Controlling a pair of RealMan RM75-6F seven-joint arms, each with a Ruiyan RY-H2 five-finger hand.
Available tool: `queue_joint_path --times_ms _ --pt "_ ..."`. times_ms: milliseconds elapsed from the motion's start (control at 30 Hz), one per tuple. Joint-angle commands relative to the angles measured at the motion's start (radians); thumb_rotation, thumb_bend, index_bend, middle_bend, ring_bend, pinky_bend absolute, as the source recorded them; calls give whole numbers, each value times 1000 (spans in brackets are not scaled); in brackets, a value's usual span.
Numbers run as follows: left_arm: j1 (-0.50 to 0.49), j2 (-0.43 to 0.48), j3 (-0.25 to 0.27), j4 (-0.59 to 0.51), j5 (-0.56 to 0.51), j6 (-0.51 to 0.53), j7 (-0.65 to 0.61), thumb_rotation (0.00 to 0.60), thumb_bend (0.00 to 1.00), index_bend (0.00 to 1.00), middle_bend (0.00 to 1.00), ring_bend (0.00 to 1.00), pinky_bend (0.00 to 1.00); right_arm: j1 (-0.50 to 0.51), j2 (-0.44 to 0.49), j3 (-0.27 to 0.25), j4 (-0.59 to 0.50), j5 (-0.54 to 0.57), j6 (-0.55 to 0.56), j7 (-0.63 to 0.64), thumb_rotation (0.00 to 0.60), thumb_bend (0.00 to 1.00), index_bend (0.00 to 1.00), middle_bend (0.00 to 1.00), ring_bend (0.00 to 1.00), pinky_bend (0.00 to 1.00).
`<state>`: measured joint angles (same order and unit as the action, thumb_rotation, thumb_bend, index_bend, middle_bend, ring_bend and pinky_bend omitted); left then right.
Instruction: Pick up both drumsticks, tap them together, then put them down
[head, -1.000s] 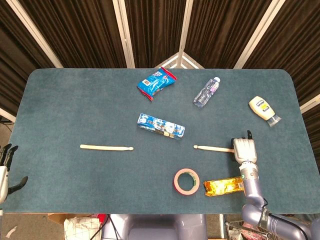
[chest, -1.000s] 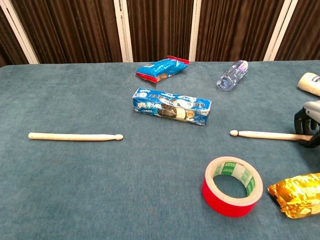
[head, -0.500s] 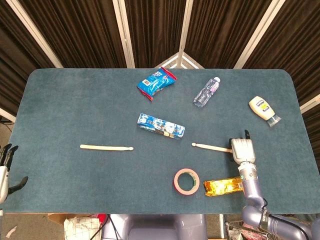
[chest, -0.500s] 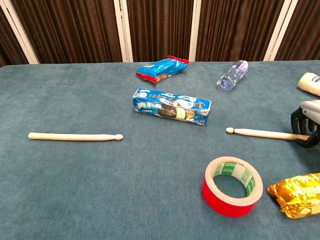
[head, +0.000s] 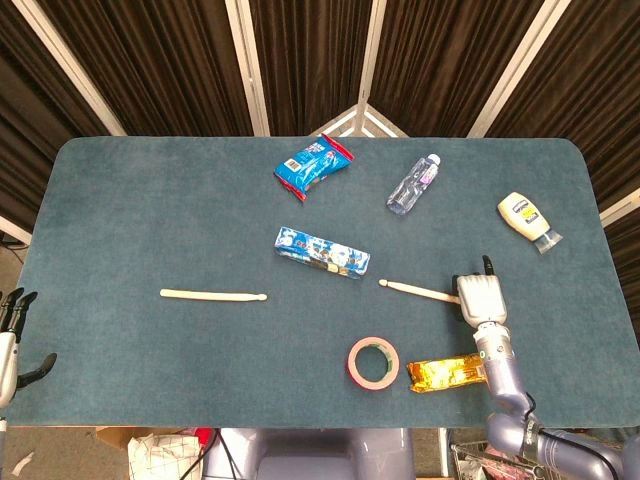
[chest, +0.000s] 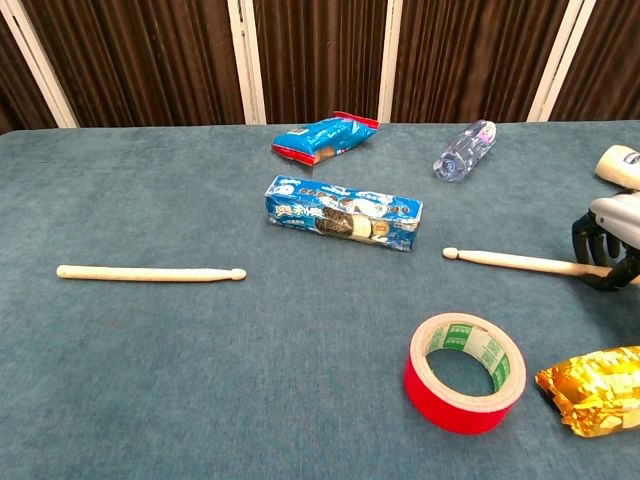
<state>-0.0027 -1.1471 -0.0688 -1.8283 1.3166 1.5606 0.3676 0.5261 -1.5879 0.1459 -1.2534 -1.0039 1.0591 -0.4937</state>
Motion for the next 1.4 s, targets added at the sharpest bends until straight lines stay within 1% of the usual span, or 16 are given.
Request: queue_joint_path --times_ms 33,300,467,633,800,900,1133,1267,1400 --pt "0 0 0 0 0 0 0 600 302 132 63 0 0 -3 16 -17 8 -76 -2 76 600 430 645 571 453 36" --pt "0 -1 0 0 -1 1 3 600 303 132 63 0 0 -4 32 -41 38 -200 -2 215 600 430 645 575 458 36" --pt "-1 -2 0 2 -4 -1 4 600 302 132 63 0 0 -10 47 -37 37 -255 17 326 600 430 645 574 458 36" --pt "-8 -5 2 12 6 -7 12 600 302 136 63 0 0 -22 92 -29 5 -320 60 452 600 429 645 574 458 36" --pt "-16 -17 -1 24 12 -13 11 600 302 140 79 0 0 -33 160 -21 -62 -366 94 545 600 429 652 575 458 35" --pt "-28 -27 -5 34 6 -31 11 600 302 140 84 0 0 -34 203 -22 -94 -392 101 560 600 430 653 575 458 36" --pt "-59 -28 -21 44 -40 -87 23 600 302 140 85 0 0 -37 264 -10 -161 -419 123 603 600 429 653 574 458 36" --pt "-99 -23 -50 56 -73 -134 35 600 302 141 99 0 0 -28 290 1 -187 -423 118 595 600 430 653 575 458 36" --pt "-149 -30 -78 71 -99 -193 34 600 302 148 139 0 0 -20 301 14 -207 -404 103 582 600 430 653 575 458 36"
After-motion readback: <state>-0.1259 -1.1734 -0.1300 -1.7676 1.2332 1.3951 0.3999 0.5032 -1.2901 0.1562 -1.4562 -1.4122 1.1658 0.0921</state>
